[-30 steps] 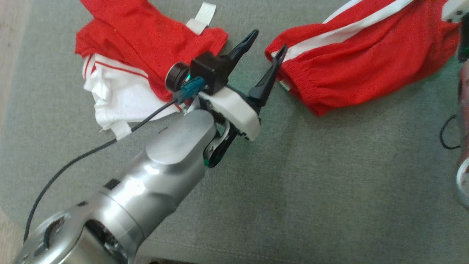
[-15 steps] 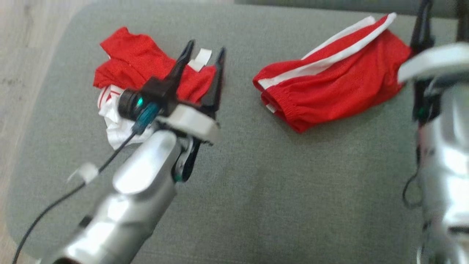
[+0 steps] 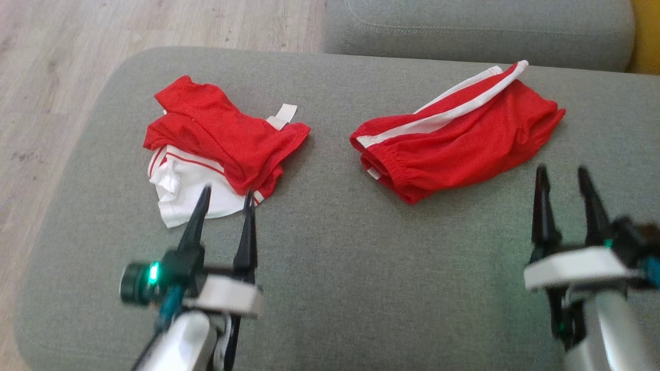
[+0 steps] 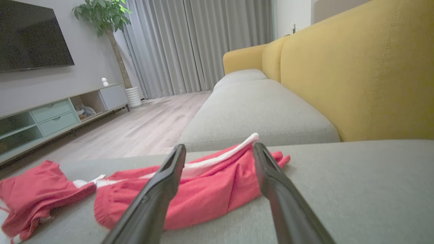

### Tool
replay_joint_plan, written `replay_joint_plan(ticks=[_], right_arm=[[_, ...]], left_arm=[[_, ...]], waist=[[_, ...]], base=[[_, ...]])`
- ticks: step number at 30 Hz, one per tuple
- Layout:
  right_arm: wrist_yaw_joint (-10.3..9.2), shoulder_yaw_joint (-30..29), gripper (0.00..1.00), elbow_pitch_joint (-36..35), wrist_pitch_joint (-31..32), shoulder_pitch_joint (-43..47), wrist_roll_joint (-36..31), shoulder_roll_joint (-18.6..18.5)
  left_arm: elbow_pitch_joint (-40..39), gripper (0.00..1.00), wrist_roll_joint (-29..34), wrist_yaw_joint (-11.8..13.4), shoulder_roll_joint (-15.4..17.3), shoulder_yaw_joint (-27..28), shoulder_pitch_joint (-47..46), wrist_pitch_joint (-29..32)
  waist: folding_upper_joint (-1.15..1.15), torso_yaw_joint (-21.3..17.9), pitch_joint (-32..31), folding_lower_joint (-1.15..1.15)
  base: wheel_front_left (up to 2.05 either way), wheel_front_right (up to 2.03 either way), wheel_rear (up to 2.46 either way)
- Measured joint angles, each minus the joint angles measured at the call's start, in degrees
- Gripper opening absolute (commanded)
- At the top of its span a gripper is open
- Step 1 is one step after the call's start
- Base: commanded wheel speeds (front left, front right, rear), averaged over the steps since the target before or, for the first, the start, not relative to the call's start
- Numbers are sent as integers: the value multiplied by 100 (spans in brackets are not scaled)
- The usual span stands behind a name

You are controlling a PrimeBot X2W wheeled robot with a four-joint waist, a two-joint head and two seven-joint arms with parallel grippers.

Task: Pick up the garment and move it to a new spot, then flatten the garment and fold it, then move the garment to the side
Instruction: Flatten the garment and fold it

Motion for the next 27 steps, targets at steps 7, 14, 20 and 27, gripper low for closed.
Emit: replay_joint_plan(ticks=[7, 14, 20, 27], right_arm=[[0, 2, 100, -443, 0, 860, -199, 131], [0, -131, 100, -590, 294, 365, -556, 146], [0, -821, 100, -1, 1289, -1199, -1201, -42], [-1, -1591, 100, 1238, 2202, -2893, -2035, -584]], left_arm=[[-125, 100, 393, -164, -114, 379, 849, 1], [-235, 100, 738, -486, -361, 645, 593, 1], [-266, 100, 896, -725, -541, 725, 86, 0], [-260, 100, 980, -942, -705, 842, -261, 0]], waist=[[0, 6, 2, 0], [0, 68, 412, 2], [0, 171, 974, 3], [-1, 442, 1635, 4]], base=[[0, 0, 0], [0, 0, 0], [0, 0, 0], [0, 0, 0]])
